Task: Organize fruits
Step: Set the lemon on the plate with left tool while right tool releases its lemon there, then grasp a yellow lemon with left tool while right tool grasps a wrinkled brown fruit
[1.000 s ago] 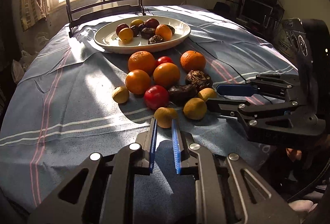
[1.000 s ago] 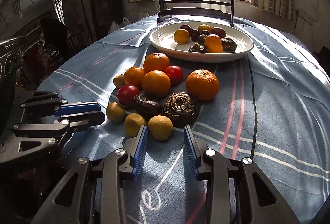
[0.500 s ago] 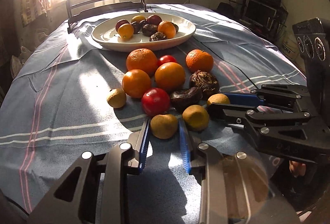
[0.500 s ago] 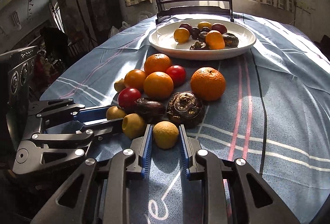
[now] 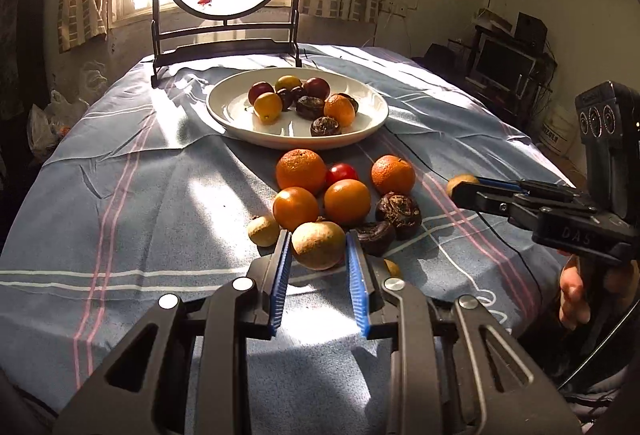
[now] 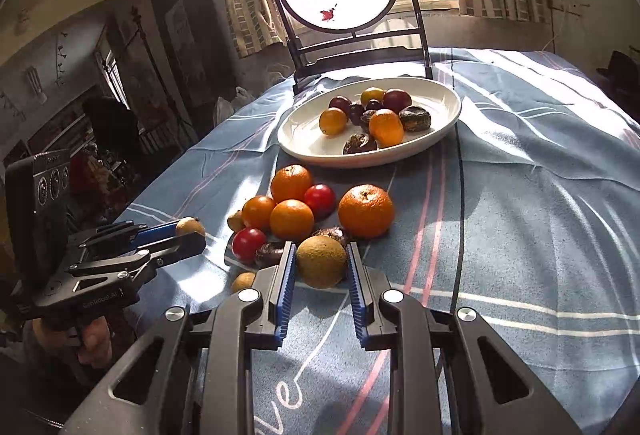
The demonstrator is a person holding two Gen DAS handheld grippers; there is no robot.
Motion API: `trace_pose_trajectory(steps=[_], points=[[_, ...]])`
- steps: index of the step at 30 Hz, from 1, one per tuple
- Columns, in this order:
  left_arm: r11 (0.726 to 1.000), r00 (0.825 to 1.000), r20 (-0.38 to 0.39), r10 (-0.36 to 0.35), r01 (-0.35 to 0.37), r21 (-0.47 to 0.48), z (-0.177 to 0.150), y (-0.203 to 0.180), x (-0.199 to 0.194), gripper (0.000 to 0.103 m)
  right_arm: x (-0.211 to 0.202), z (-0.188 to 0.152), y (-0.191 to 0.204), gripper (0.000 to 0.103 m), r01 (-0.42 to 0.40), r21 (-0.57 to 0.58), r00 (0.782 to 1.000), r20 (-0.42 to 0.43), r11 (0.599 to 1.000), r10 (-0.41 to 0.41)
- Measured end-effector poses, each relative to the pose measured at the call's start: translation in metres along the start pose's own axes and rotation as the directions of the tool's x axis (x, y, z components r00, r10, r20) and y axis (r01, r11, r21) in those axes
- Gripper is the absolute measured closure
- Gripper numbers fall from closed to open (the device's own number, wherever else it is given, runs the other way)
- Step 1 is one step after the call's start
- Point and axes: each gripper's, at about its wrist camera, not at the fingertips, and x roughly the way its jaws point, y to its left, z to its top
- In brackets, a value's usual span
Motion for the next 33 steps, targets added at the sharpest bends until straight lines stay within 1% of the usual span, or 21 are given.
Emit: trace_pose_trajectory(steps=[4,7,10,13,14,15,16,17,18,19,21,22,24,25,27,30,32,33], points=[[1.000,1.000,0.002,-0.015,0.015,-0.022,0.029,0.013,0.015,0.077,0.007,0.037,-0.015,0.078,-0.018,0.050,1.000,0.023,0.999,0.017],[0.999,1.000,-0.004,-0.022,0.022,-0.030,0.060,0.018,0.035,0.077,0.027,0.068,-0.027,0.078,-0.009,0.085,1.000,0.015,0.996,0.007],[0.998,0.999,-0.016,-0.041,0.040,-0.044,0.090,0.021,0.060,0.077,0.052,0.092,-0.039,0.078,0.035,0.108,0.999,0.007,0.993,-0.036],[0.999,0.999,-0.031,-0.033,0.032,-0.038,0.110,0.023,0.088,0.077,0.079,0.107,-0.051,0.077,0.086,0.124,0.996,-0.009,0.988,-0.086],[0.999,0.999,-0.043,-0.019,0.018,-0.037,0.114,0.024,0.097,0.076,0.087,0.110,-0.055,0.076,0.086,0.134,0.996,-0.014,0.987,-0.085],[0.999,0.999,-0.053,0.001,-0.003,-0.042,0.116,0.027,0.105,0.073,0.091,0.112,-0.057,0.075,0.095,0.140,0.995,-0.016,0.986,-0.094],[0.998,0.998,-0.067,0.006,-0.010,-0.057,0.116,0.031,0.110,0.069,0.093,0.113,-0.058,0.072,0.111,0.143,0.994,-0.014,0.983,-0.110],[0.997,0.997,-0.076,-0.001,-0.005,-0.081,0.114,0.035,0.111,0.069,0.091,0.112,-0.058,0.068,0.108,0.148,0.994,-0.006,0.983,-0.109],[0.995,0.997,-0.076,-0.019,0.011,-0.100,0.111,0.037,0.109,0.068,0.087,0.111,-0.056,0.068,0.102,0.146,0.995,0.003,0.984,-0.103],[0.994,0.997,-0.069,-0.026,0.018,-0.105,0.106,0.039,0.104,0.061,0.082,0.108,-0.053,0.068,0.101,0.132,0.995,0.012,0.986,-0.103],[0.996,0.999,-0.048,-0.004,0.000,-0.087,0.094,0.036,0.088,0.052,0.068,0.098,-0.045,0.068,0.104,0.098,0.994,0.029,0.990,-0.107],[0.997,0.999,-0.040,-0.007,0.003,-0.079,0.087,0.034,0.079,0.050,0.060,0.091,-0.043,0.067,0.102,0.088,0.994,0.036,0.991,-0.105],[0.997,0.999,-0.041,-0.031,0.028,-0.072,0.070,0.029,0.062,0.049,0.043,0.072,-0.041,0.065,0.089,0.089,0.995,0.042,0.992,-0.093],[0.997,0.998,-0.052,-0.044,0.041,-0.060,0.060,0.025,0.054,0.049,0.036,0.062,-0.041,0.062,0.087,0.094,0.995,0.045,0.992,-0.092],[0.998,0.996,-0.069,-0.059,0.058,-0.020,0.041,0.012,0.041,0.049,0.023,0.042,-0.043,0.060,0.084,0.114,0.995,0.047,0.990,-0.090],[0.996,0.994,-0.082,-0.072,0.076,0.055,0.013,-0.011,0.025,0.049,0.016,0.021,-0.048,0.059,0.067,0.163,0.997,0.017,0.984,-0.070],[0.993,0.994,-0.087,-0.069,0.077,0.087,-0.003,-0.023,0.019,0.049,0.017,0.013,-0.047,0.059,0.077,0.155,0.997,0.009,0.985,-0.079],[0.992,0.993,-0.095,-0.076,0.084,0.089,-0.009,-0.027,0.019,0.049,0.018,0.010,-0.046,0.059,0.085,0.152,0.996,0.004,0.985,-0.086]])
